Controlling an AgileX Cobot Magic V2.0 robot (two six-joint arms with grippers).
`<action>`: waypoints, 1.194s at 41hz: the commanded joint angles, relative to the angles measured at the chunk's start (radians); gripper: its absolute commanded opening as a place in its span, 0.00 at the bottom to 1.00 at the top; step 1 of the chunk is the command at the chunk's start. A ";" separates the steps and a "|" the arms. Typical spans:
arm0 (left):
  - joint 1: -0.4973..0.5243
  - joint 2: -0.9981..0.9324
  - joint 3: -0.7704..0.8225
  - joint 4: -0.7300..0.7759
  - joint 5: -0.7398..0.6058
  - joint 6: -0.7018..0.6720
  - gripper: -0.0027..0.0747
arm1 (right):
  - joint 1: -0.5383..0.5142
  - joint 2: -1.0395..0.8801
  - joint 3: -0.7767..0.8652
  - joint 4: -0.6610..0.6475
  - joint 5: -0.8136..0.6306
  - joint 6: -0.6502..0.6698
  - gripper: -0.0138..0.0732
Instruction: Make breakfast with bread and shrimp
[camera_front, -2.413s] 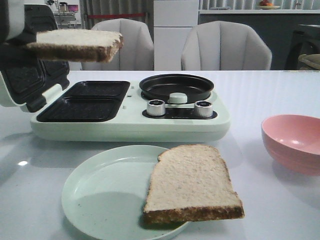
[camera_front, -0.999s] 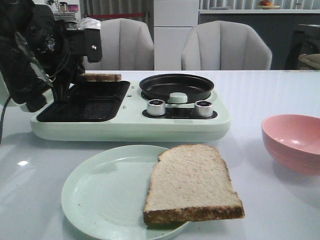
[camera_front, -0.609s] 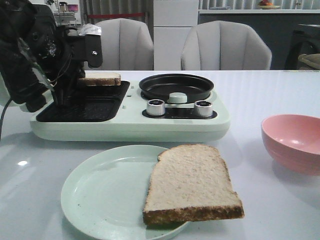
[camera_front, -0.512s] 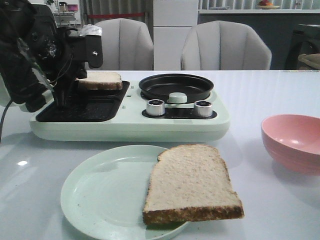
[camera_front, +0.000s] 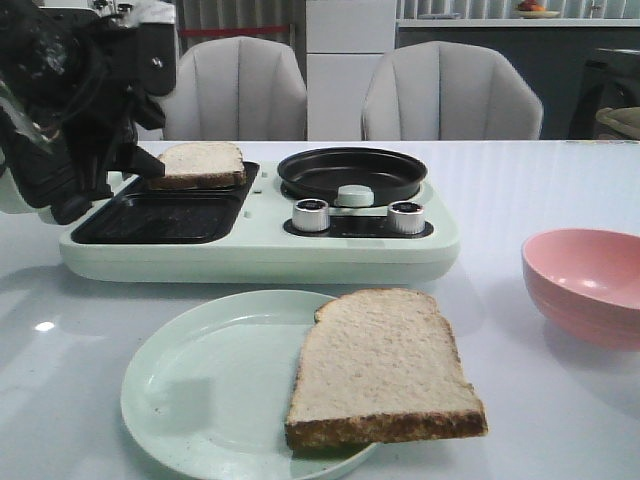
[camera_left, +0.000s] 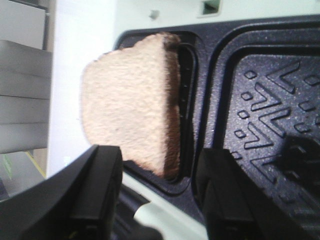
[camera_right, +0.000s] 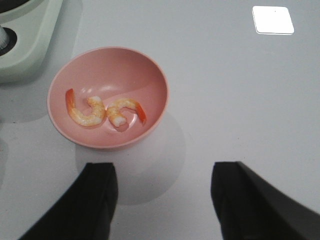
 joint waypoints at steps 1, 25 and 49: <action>-0.008 -0.124 0.020 0.014 -0.003 -0.103 0.56 | 0.003 0.007 -0.028 0.005 -0.074 -0.003 0.76; -0.148 -0.700 0.447 0.014 0.048 -0.694 0.56 | 0.003 0.007 -0.028 0.005 -0.074 -0.003 0.76; -0.150 -0.862 0.541 0.014 0.162 -0.662 0.46 | 0.003 0.007 -0.028 0.005 -0.074 -0.003 0.76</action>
